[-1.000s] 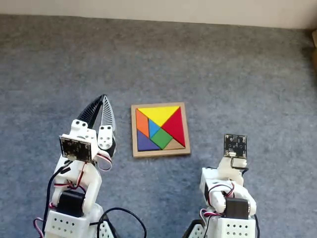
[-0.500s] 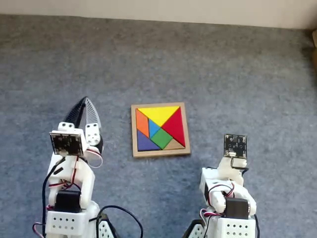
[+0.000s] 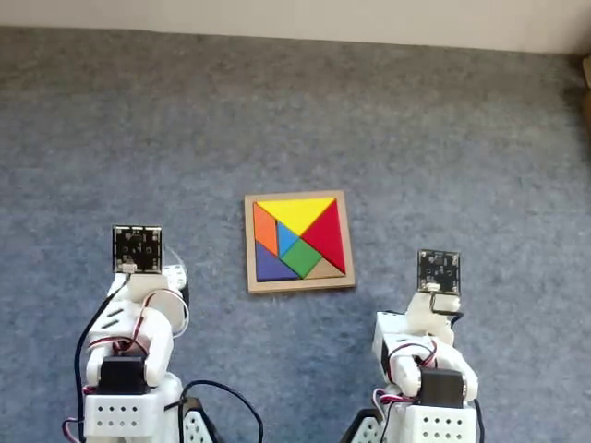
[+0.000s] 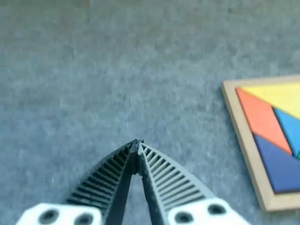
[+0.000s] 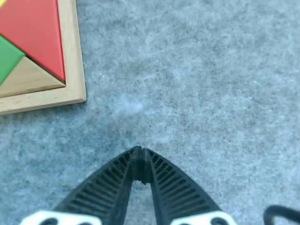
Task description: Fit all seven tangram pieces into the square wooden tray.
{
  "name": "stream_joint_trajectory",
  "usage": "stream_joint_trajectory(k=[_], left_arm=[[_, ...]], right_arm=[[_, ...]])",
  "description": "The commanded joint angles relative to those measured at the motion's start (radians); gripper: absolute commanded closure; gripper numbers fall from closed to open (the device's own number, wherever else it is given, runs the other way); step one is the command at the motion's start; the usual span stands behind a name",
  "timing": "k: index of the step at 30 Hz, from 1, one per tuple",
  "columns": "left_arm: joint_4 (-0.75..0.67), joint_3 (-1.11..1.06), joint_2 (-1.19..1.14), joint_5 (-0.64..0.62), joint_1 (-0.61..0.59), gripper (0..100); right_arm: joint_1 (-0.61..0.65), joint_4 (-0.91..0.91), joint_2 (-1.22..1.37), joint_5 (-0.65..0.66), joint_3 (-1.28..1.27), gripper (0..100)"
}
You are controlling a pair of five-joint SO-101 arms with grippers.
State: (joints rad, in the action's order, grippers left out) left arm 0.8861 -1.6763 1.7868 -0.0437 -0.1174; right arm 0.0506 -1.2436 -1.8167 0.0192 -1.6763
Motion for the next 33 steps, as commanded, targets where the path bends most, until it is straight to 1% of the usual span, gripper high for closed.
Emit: stream_joint_trajectory(k=[1,8,14,33], left_arm=[[0.087,-0.019,0.042,-0.006,-0.015,99],[0.330,-0.019,0.042,-0.006,-0.013,99],[0.433,-0.019,0.042,-0.006,-0.015,99],[0.434,-0.019,0.042,-0.006,-0.013,99]], right_arm=[[-0.010,-0.007,-0.019,0.008,-0.116,99.0],[-0.010,-0.007,-0.019,0.008,-0.116,99.0],[-0.010,-0.007,-0.019,0.008,-0.116,99.0],[-0.010,-0.007,-0.019,0.008,-0.116,99.0]])
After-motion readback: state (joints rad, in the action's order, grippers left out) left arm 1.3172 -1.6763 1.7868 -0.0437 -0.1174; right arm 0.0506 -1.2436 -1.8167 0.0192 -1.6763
